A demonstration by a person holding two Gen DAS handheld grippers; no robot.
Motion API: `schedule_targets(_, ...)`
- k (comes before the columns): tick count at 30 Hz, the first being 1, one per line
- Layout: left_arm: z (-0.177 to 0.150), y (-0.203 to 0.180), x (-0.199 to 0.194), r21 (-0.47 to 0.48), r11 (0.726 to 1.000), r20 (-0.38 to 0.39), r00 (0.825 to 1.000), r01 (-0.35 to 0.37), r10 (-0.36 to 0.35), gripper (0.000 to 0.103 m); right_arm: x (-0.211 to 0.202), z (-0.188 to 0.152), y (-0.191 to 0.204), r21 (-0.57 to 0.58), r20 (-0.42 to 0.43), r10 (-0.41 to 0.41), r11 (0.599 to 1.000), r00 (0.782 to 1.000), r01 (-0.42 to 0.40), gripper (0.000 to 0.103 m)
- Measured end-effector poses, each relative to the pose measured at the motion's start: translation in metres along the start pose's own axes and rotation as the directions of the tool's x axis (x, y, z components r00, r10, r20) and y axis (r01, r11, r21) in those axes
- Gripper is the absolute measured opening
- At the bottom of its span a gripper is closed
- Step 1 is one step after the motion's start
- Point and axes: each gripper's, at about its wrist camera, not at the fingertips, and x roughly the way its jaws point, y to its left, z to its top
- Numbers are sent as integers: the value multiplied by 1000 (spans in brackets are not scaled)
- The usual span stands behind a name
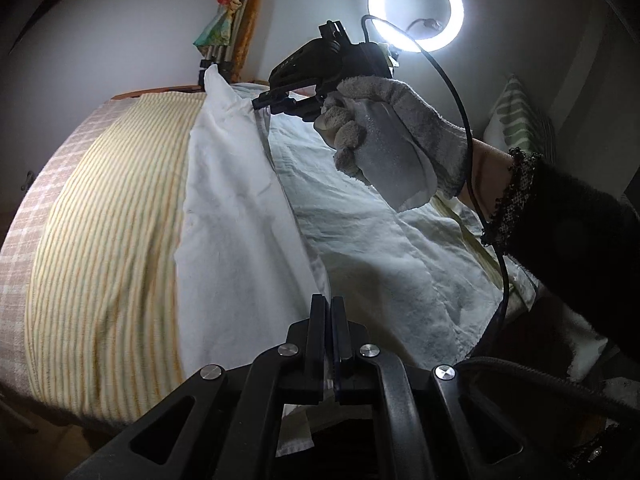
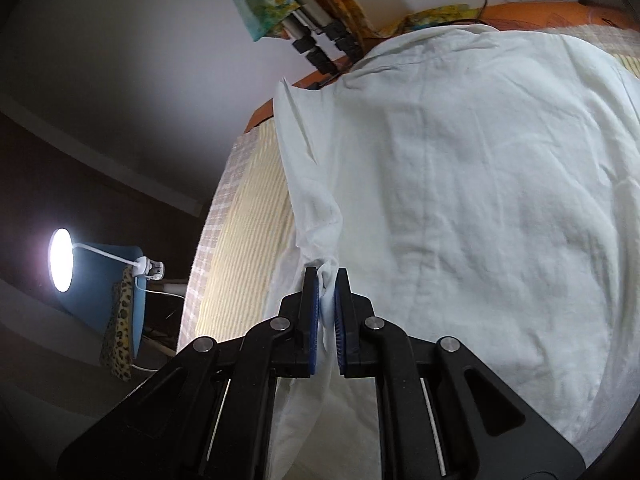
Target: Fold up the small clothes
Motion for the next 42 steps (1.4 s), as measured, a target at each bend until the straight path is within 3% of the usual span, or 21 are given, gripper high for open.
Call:
schedule_targets(5,-8,-15,2,34,999,-39,999,21,-19,13,-1,2,-23,42,-17,-57,997,998,57,8)
schedule_targets(8,-14,-15,-9,37,999,-28,1000,6,-5,20,3,2,-21,10,-38,-88,996,995,89,12)
schedule_targets(10,-19,-10,-21,31,999,-15,1000,-11,11,20,0,2,-17,-22,-47,-120,993,992,119,20)
schedule_targets(14,-29,7,-41,15,997,4,997,-81,81,21,-23,-9,-7,-83,-15,-125,989,992,123,24)
schedule_targets(17,-33,28,-47,-38,992,5,992,-123,123,25,-44,-27,8,-133,-12,-77,988,997,75,24)
schedule_targets(20,-33,52,-45,-141,983,-1,993,-121,122,37,-61,-57,24,-188,-39,-37,982,999,29,24)
schedule_targets(21,-33,59,-42,-179,979,-7,995,-102,102,43,-64,-69,28,-202,-52,-27,979,998,16,24)
schedule_targets(24,-34,74,-24,-286,958,-43,999,-16,4,50,-68,-108,35,-235,-104,-21,972,994,-4,24)
schedule_targets(28,-40,85,0,-366,929,-96,991,53,-95,45,-66,-159,33,-260,-157,-31,966,987,-11,24)
schedule_targets(30,-42,86,3,-379,922,-80,989,82,-122,21,-64,-181,30,-270,-186,-19,962,982,-33,24)
schedule_targets(33,-41,87,1,-401,911,-76,988,96,-138,6,-59,-203,31,-300,-217,-35,953,975,-32,24)
schedule_targets(36,-33,87,-17,-403,910,-47,990,101,-131,5,-64,-213,38,-363,-196,-88,932,977,11,24)
schedule_targets(39,-37,83,-21,-330,943,-76,995,33,-61,5,-62,-227,38,-424,-192,-161,903,968,66,24)
schedule_targets(42,-54,91,-6,-379,925,-113,990,30,-78,7,-67,-231,42,-474,-175,-194,876,965,91,24)
